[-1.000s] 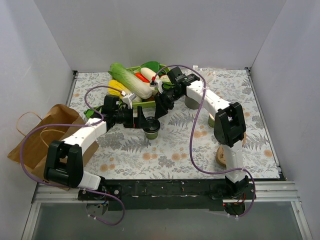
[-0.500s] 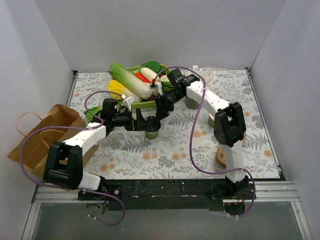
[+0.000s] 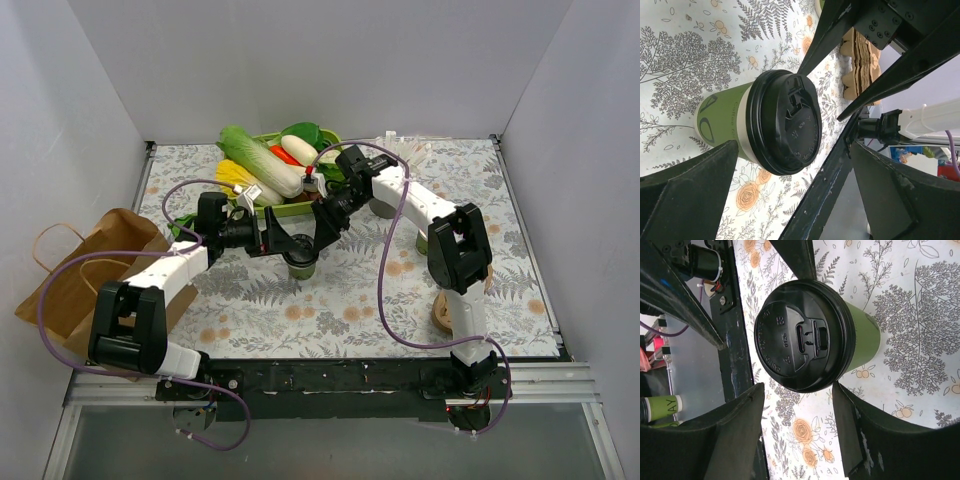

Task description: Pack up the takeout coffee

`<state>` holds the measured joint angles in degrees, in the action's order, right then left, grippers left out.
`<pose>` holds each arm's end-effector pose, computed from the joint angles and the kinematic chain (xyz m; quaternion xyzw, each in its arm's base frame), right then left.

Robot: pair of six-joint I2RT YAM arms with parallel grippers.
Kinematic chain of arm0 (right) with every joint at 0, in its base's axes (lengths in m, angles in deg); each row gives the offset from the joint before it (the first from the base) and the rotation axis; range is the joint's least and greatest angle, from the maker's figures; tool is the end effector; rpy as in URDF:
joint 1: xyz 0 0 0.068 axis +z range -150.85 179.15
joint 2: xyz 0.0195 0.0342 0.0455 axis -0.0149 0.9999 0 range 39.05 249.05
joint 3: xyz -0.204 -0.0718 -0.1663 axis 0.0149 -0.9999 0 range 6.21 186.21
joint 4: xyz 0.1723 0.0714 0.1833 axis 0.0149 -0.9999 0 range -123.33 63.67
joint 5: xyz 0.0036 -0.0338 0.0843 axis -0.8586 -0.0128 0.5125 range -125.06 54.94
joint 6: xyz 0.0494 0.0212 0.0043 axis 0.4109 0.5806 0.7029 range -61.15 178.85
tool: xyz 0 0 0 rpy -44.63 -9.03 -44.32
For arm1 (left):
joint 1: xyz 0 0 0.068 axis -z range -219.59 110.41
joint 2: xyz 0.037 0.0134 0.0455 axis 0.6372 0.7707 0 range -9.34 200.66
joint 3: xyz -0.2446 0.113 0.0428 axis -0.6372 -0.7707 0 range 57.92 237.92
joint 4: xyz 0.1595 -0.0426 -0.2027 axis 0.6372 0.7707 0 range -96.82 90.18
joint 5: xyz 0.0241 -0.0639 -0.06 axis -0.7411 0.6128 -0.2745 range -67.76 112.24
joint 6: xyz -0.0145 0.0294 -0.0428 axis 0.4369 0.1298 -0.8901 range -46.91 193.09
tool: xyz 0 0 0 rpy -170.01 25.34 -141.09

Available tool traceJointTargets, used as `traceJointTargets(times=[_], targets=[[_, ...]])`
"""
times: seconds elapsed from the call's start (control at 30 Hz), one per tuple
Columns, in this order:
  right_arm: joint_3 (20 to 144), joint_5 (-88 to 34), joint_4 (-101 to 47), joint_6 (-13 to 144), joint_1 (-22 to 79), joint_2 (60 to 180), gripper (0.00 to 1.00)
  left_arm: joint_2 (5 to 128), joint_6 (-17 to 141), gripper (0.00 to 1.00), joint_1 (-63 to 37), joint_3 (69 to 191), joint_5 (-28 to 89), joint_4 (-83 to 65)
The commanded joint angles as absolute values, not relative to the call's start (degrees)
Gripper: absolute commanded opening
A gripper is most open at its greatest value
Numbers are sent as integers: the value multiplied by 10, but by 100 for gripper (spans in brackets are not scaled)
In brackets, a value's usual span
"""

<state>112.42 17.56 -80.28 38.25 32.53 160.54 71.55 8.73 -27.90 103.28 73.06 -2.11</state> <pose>0.3552 0.2681 0.2425 -0.4713 0.7494 0.4513 0.1120 0.2745 -0.0849 0.2185 -0.2017 0.8144 -0.5408 0.0596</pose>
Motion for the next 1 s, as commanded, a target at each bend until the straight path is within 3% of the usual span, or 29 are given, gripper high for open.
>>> traceJointTargets(times=[0.0,0.97], targets=[[1121,208,-808,378,323,1582,65,713,77,96,-290,1027,753,-19],[1105,183,-797,387,323,1577,67,789,-6,90,-307,927,820,-195]])
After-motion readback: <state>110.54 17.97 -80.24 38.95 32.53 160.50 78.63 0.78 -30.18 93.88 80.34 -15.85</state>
